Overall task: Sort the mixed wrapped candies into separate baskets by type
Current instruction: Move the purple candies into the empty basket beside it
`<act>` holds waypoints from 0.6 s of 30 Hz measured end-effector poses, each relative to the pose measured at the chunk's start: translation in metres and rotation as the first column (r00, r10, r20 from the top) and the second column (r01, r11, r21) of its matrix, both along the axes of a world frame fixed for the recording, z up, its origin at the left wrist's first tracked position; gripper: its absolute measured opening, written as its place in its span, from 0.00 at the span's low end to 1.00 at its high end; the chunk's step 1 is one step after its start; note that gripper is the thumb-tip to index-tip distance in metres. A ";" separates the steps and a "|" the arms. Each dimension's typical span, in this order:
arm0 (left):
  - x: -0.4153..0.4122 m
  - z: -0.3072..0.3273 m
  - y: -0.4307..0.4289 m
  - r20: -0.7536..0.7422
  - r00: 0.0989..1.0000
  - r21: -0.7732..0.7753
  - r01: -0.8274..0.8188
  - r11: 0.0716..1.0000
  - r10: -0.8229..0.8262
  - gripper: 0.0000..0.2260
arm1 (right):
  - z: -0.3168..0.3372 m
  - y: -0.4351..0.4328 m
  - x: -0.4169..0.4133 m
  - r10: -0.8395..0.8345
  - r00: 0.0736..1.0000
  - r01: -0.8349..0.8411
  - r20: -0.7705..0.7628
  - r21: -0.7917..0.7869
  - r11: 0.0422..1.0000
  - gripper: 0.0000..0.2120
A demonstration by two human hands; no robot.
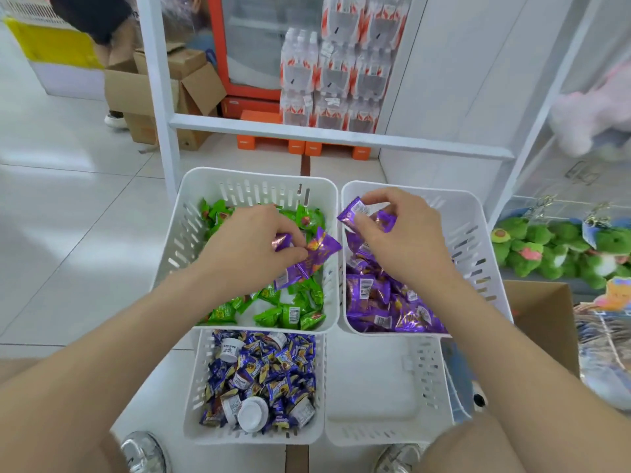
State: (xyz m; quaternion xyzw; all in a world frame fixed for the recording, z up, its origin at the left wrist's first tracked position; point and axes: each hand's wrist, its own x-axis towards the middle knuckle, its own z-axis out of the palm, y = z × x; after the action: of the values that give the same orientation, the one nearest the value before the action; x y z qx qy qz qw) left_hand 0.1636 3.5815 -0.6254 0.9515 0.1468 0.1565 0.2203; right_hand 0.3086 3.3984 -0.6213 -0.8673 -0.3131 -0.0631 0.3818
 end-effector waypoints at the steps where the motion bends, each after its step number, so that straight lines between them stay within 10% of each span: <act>1: 0.005 0.005 -0.010 0.019 0.999 -0.054 0.037 0.998 -0.036 0.04 | 0.001 -0.011 0.008 -0.033 0.999 0.034 0.024 -0.034 0.999 0.10; 10: 0.070 0.010 -0.086 0.117 0.988 -0.071 0.110 0.991 -0.102 0.06 | -0.012 -0.082 0.067 -0.038 0.997 0.008 -0.073 -0.372 0.928 0.14; 18: 0.104 -0.031 -0.129 -0.480 0.862 0.207 0.288 0.935 -0.160 0.51 | -0.035 -0.088 0.052 0.040 0.968 -0.170 -0.246 -0.533 0.829 0.37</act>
State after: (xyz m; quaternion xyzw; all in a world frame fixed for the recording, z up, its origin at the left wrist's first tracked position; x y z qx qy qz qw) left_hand 0.2679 3.4528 -0.6564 0.9930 0.0588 -0.0795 0.0639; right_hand 0.3606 3.3106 -0.6561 -0.9230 -0.3203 0.1492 0.1521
